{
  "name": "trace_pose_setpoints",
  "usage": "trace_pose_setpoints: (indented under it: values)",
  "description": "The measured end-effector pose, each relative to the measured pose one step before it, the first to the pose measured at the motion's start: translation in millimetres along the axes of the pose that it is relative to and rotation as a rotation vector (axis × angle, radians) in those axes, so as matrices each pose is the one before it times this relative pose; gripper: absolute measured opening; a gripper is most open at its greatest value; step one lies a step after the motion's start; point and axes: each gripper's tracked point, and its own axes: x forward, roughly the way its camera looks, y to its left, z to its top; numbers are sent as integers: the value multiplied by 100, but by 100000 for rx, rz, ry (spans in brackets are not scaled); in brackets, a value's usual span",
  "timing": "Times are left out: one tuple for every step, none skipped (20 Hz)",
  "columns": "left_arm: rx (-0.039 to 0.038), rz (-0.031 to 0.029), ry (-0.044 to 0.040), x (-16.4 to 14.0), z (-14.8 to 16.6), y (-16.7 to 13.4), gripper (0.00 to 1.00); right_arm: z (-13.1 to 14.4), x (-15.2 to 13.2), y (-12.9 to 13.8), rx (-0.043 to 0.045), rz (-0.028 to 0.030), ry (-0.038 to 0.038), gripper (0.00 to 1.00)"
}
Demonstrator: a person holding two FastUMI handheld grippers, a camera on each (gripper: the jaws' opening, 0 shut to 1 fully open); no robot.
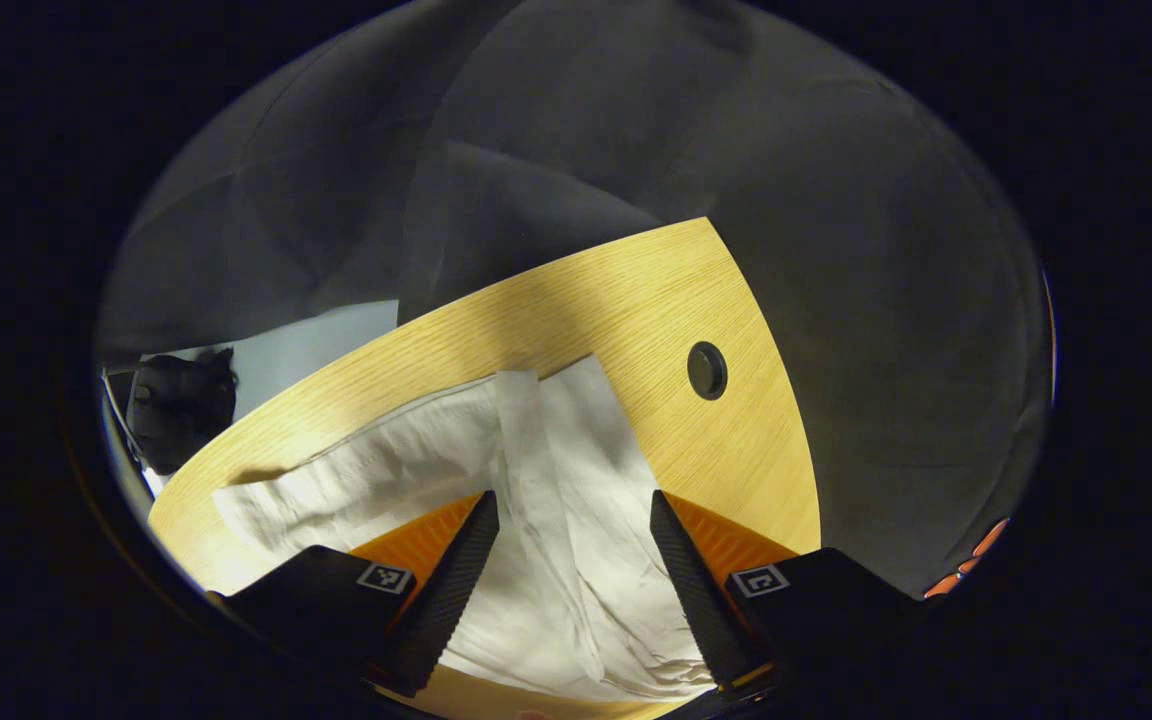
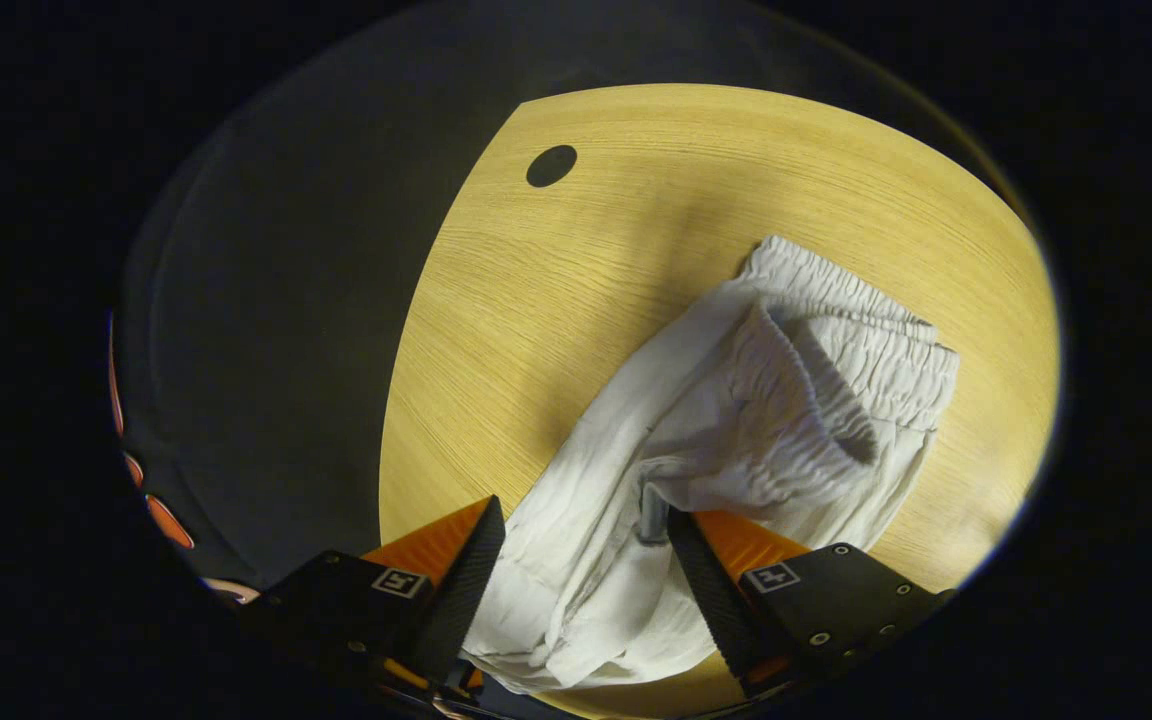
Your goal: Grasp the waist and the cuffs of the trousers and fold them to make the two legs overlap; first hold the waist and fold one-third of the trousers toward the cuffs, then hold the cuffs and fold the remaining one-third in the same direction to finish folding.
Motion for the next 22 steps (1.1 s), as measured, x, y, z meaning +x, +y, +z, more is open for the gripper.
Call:
trace_pose_setpoints:
  values:
    - [441,-1454,-1770,-522,279,-249,100,-148,-457,-5,-2409,306,-1345,98]
    - [1454,-1755,-2210,-758,415,-329,96,-29,-720,-61,-2118,495,-1327,98]
    - [2415,-993,-2287,-978,380,-263,100,-82,-774,-48,-2259,897,-1636,99]
    - [3265,-1302,-2262,-922,142,-337,99,50,-948,64,-2600,1295,-1663,98]
    - [3460,-1627,-2137,-1180,-26,-378,99,-76,-918,64,-3135,1365,-1805,99]
    - [3239,-1966,-1942,-1309,-95,-668,99,-58,-920,-11,-3418,1136,-1667,98]
    - [2837,-2020,-2666,-1149,97,-782,99,-249,-944,-8,-3471,959,-1732,98]
    - [3848,-1794,-2952,-1241,316,-729,99,-217,-792,-187,-3604,760,-1497,98]
    - [4770,-1230,-2428,-1379,340,-961,100,6,-1079,-305,-3794,28,-2079,98]
    - [4850,-1351,-2516,-1130,378,-908,100,40,-893,-659,-3870,-1055,-2198,100]
    - [4414,-1670,-2309,-983,133,-1036,98,-151,-932,-889,-3477,-1324,-1769,98]
    - [3719,-2052,-2018,-1128,104,-1158,96,-353,-787,-664,-1991,-610,-912,98]
    - [3563,-1412,-2328,-1072,-289,-822,99,-452,-817,-429,65,123,-217,99]
    - [4255,-912,-2540,-1050,9,-670,99,-448,-670,-472,1202,839,-136,98]
    - [5030,-232,-2527,-1107,-64,-808,96,-401,-667,-625,1697,813,-512,98]
    - [5424,-182,-2747,-961,338,-858,99,-155,-504,-814,1452,-72,-755,98]
    - [5199,326,-2943,-846,131,-590,99,-346,-191,-912,910,-444,-904,98]
    - [4431,1228,-2970,-734,258,-213,99,-424,-366,-859,545,-549,-873,98]
    - [3906,555,-2315,-278,443,-252,99,-338,-410,-781,665,-313,-663,98]
    - [3487,144,-2058,-497,391,-466,99,-389,-261,-716,865,-28,-406,98]
    - [2975,27,-1875,-112,-40,-455,99,-306,-345,-596,1115,355,-754,98]
    - [3854,162,-1335,-120,68,-451,99,-215,-85,-620,1518,358,-726,98]
